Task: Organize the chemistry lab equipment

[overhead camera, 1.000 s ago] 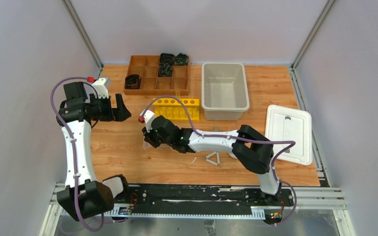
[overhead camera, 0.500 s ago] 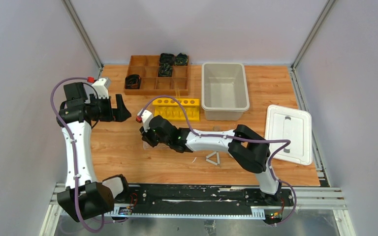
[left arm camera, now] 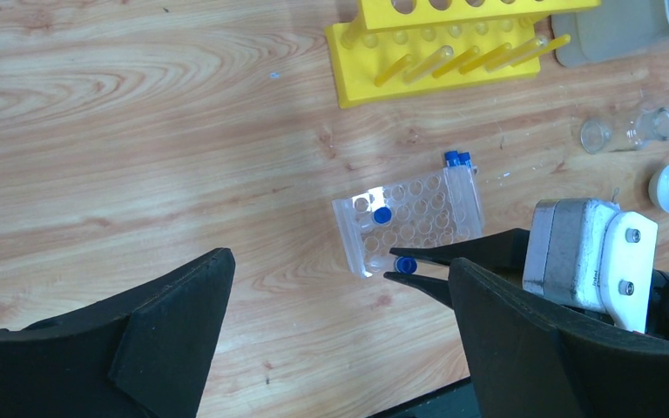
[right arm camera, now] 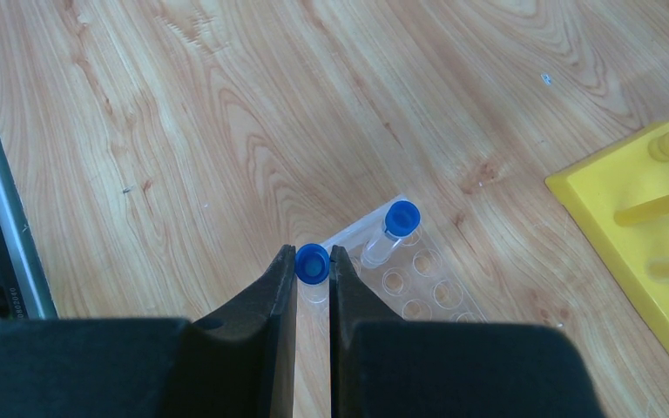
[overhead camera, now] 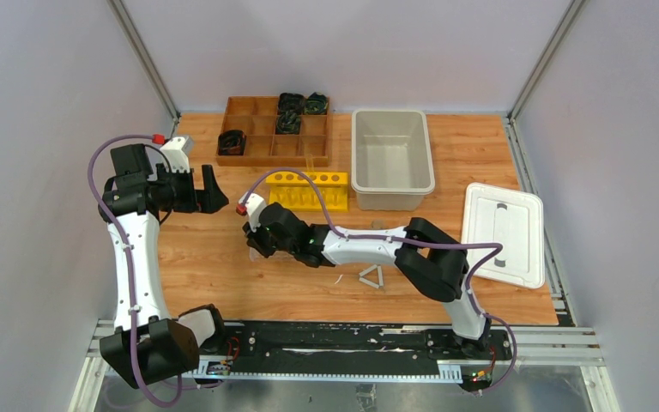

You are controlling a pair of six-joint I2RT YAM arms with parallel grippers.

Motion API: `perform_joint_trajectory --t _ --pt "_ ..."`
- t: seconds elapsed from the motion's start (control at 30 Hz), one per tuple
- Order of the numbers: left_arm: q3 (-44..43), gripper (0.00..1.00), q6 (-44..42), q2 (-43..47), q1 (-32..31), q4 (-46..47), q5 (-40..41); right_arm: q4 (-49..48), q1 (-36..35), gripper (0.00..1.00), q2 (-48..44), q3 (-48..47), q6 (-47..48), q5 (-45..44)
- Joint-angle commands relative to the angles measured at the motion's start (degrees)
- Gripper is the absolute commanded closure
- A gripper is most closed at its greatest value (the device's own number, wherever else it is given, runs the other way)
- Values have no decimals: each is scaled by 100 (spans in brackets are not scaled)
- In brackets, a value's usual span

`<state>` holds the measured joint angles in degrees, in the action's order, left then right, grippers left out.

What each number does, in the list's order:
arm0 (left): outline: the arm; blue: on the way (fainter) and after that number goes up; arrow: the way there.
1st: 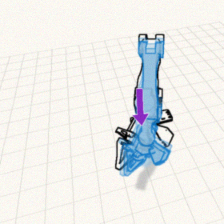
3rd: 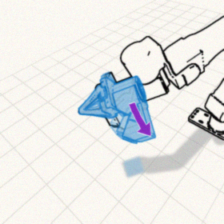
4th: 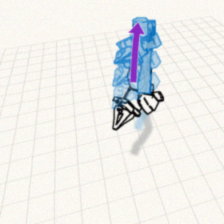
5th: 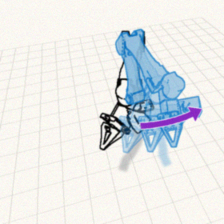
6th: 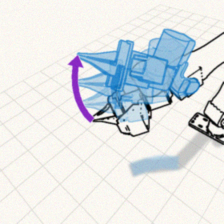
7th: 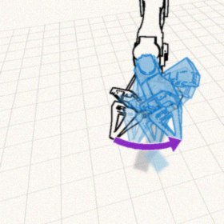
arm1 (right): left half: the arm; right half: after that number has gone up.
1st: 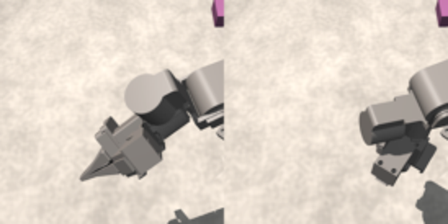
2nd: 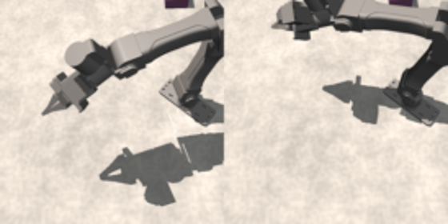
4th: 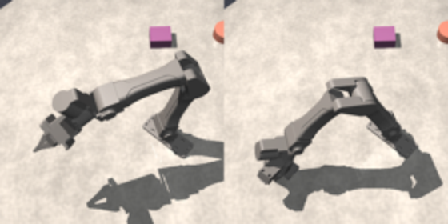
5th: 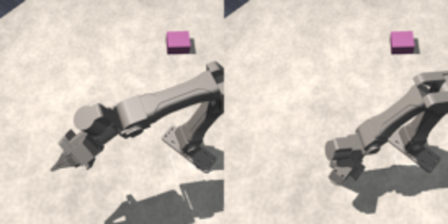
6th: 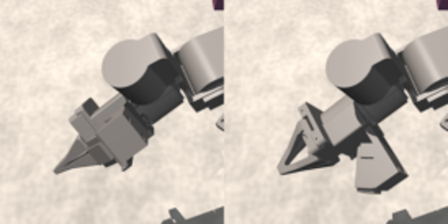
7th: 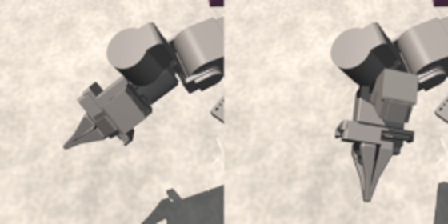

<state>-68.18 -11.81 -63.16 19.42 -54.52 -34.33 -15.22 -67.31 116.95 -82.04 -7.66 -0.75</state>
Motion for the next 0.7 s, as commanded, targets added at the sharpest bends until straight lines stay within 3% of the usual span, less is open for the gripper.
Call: perform_joint_trajectory --t 0.0,0.3,0.67 --pt "-5 0 -58 119 33 63 -54 -55 -98 100 221 -41 124 -170" --pt "-37 0 -67 85 36 65 -31 -110 -116 100 214 29 139 -176" --pt "-34 0 -88 79 36 65 -14 -1001 -184 100 -139 687 200 -286"
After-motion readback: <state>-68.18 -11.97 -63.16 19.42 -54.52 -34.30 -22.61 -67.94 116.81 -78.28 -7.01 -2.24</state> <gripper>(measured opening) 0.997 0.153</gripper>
